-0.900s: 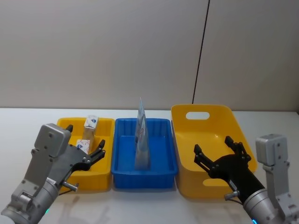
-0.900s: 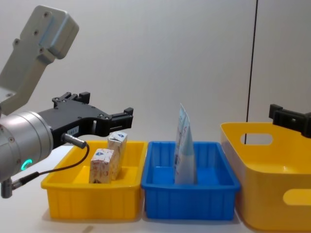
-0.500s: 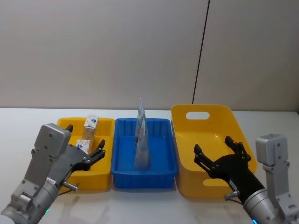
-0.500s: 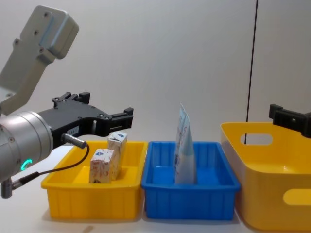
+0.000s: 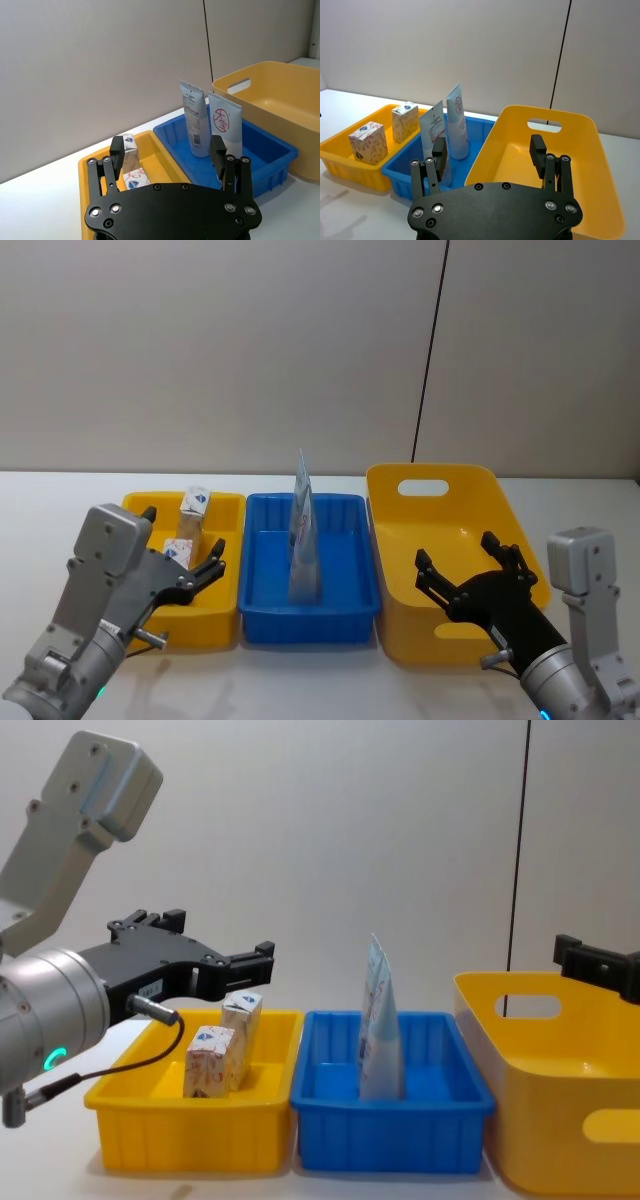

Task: Bimanual collaborative sorting of washing and personal care products

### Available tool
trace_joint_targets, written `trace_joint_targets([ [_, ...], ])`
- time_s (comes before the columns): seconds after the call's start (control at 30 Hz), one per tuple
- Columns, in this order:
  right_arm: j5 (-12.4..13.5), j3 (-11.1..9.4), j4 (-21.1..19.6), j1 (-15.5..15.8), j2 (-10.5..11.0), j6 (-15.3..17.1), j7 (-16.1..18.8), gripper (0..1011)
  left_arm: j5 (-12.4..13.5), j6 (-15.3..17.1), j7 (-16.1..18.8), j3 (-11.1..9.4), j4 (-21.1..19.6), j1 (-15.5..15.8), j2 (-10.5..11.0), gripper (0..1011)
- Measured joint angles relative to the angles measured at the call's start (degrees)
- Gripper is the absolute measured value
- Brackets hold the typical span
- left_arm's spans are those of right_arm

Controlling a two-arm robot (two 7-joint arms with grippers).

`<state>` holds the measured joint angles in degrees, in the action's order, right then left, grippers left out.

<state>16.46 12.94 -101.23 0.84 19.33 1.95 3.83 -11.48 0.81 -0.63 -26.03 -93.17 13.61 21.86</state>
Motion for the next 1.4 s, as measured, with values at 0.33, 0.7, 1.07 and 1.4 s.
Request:
trace_joint_targets([
  [0.33, 0.0, 0.0, 0.0, 0.0, 0.0, 0.0, 0.0, 1000, 0.1, 3.5, 0.4, -0.5, 2.4, 2.8, -2.6, 1001],
  [0.7, 0.0, 0.0, 0.0, 0.0, 0.0, 0.0, 0.0, 1000, 0.9, 12.3, 2.8, -1.8, 8.9, 8.9, -8.5, 1002],
  [1.07, 0.0, 0.0, 0.0, 0.0, 0.0, 0.0, 0.0, 1000, 2.4, 17.5, 6.3, -2.0, 11.3, 10.6, -11.5, 1001],
  [1.4, 0.0, 0.0, 0.0, 0.0, 0.0, 0.0, 0.0, 1000, 4.1, 21.8, 9.1, -1.6, 9.3, 9.2, -11.7, 1001],
])
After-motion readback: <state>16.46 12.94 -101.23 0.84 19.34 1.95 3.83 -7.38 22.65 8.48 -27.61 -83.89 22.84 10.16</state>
